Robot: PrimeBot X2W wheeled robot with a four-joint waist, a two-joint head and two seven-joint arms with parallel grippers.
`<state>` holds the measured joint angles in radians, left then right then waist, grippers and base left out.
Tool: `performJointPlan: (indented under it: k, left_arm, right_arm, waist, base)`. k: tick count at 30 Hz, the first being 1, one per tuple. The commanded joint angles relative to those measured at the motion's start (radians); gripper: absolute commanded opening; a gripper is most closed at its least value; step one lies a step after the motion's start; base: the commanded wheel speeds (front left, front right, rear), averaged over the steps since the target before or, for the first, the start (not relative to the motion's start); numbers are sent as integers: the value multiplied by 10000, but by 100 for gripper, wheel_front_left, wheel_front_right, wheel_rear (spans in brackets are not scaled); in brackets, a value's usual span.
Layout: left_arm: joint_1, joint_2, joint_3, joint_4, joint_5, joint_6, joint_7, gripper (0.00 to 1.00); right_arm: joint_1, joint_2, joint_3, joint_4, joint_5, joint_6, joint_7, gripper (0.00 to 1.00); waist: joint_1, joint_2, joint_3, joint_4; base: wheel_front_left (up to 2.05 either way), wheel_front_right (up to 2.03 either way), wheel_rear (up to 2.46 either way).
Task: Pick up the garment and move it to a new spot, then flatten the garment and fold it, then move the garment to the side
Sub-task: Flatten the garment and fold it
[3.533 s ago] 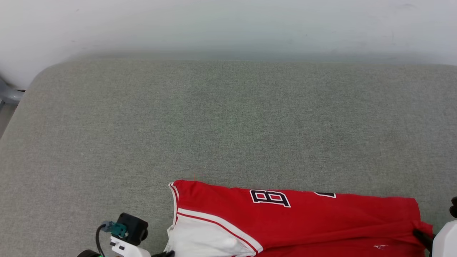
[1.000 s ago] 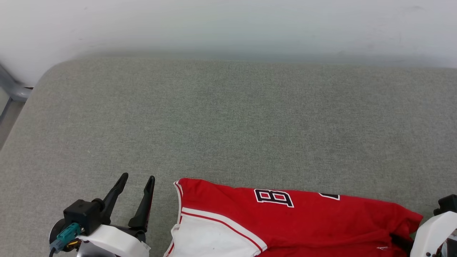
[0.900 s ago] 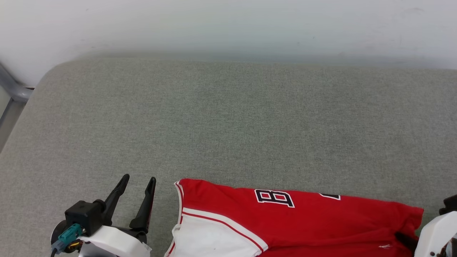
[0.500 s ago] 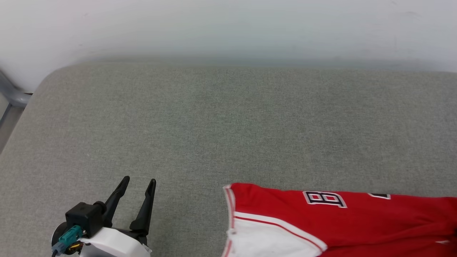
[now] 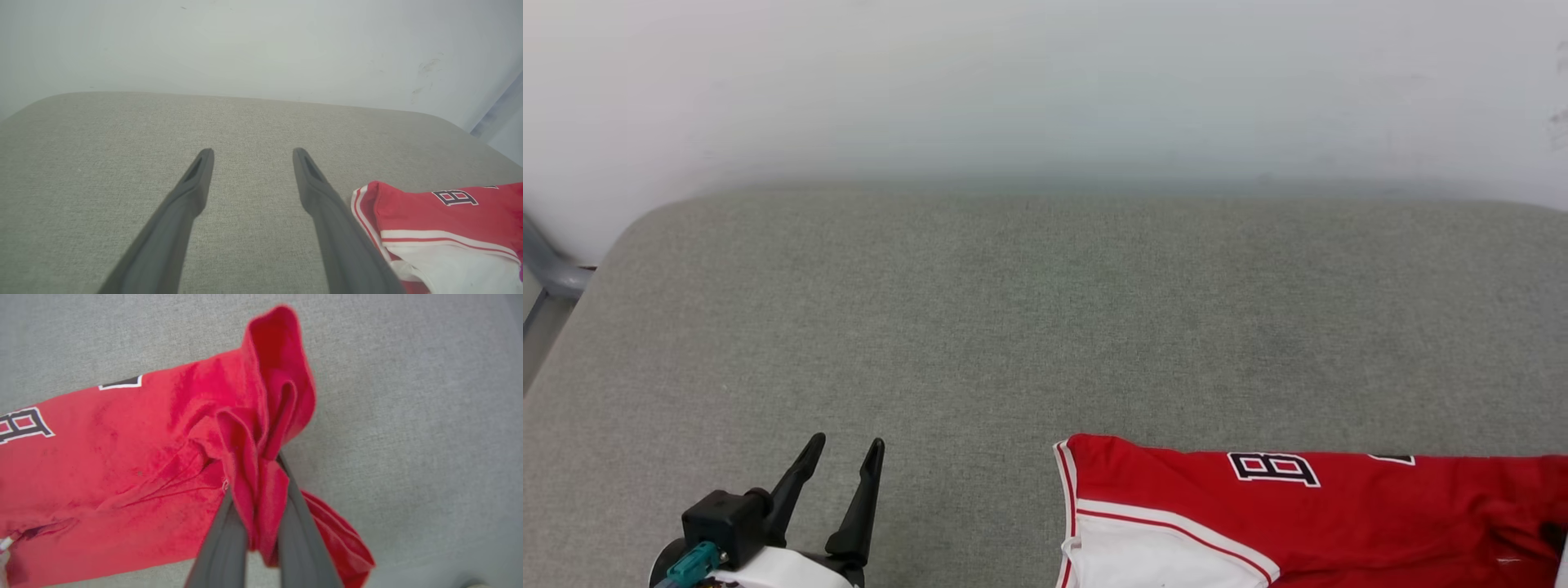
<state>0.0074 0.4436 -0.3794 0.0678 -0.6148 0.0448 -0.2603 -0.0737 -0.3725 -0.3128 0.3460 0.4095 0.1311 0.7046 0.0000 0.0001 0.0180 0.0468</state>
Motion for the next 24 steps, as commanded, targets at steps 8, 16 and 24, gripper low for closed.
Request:
performJointPlan:
  k: [8, 16, 24]
  left_arm:
    - [342, -214, 178, 30, 93, -73, -67, 100]
    - [473, -304, 307, 22, 159, -160, -59, 100]
    - [532, -362, 571, 21, 224, -234, -60, 100]
  right_arm:
    - [1092, 691, 813, -2477, 393, -9, 925, 0]
    - [1338, 1877, 1445, -3864, 693, -9, 1744, 0]
    - [1015, 3128, 2332, -4456, 901, -9, 2000, 0]
  waist:
    - [0, -1, -529, -7]
    - [0, -1, -644, 82]
    - [0, -1, -655, 251]
  base:
    - [0, 0, 0]
    - [0, 0, 0]
    - [0, 0, 0]
